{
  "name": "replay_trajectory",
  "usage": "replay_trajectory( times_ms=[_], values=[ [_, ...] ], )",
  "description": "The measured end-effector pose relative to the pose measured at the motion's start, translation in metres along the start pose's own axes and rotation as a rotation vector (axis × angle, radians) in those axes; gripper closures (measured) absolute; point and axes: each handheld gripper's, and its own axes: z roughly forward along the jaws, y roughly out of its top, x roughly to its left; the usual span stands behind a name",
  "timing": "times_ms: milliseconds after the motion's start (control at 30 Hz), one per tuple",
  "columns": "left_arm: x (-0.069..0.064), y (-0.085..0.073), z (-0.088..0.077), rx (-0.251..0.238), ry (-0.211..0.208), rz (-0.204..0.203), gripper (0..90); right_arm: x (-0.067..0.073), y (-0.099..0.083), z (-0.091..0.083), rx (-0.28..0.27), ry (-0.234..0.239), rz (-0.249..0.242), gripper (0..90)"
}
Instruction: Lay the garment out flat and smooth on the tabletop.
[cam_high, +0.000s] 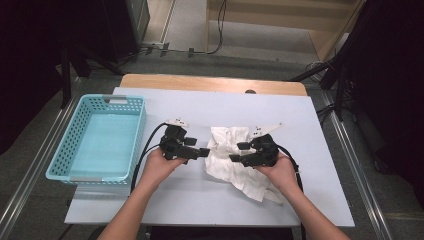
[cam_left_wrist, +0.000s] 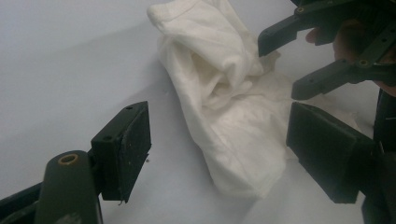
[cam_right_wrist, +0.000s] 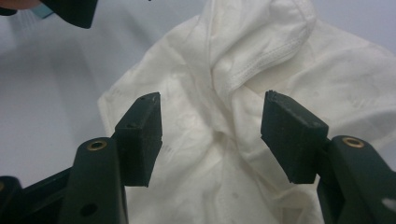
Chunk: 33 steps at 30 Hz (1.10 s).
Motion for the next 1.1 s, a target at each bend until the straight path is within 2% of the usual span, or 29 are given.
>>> replay_trajectory(
  times_ms=[367,500,533,567,633,700,967,1100],
  values=[
    [0.001,0.0,-0.001,-0.001,0.005,0.001,22.4,-0.011,0.006,0.029,0.031,-0.044,0.012,42.0],
    [0.001,0.0,0.0,0.002,0.007,0.002,22.4,-0.014,0.008,0.037,0.02,-0.057,0.023,47.6],
    [0.001,0.0,0.0,0.002,0.008,0.002,22.4,-0.015,0.009,0.038,0.021,-0.055,0.033,50.6],
    [0.001,0.0,0.0,0.003,0.009,0.002,22.4,-0.016,0.011,0.039,0.02,-0.062,0.034,57.4],
    [0.001,0.0,0.0,0.003,0.012,0.004,22.4,-0.018,0.014,0.038,0.02,-0.043,0.05,71.9],
    [0.001,0.0,0.0,0.004,0.011,0.005,22.4,-0.018,0.019,0.034,0.016,-0.023,0.062,78.5],
    [0.0,-0.001,0.0,0.002,0.006,0.004,22.4,-0.024,0.045,0.009,0.016,-0.032,0.056,80.7],
    [0.0,-0.001,0.001,0.003,0.006,0.003,22.4,-0.031,0.057,0.0,0.016,-0.034,0.059,80.7]
  ],
)
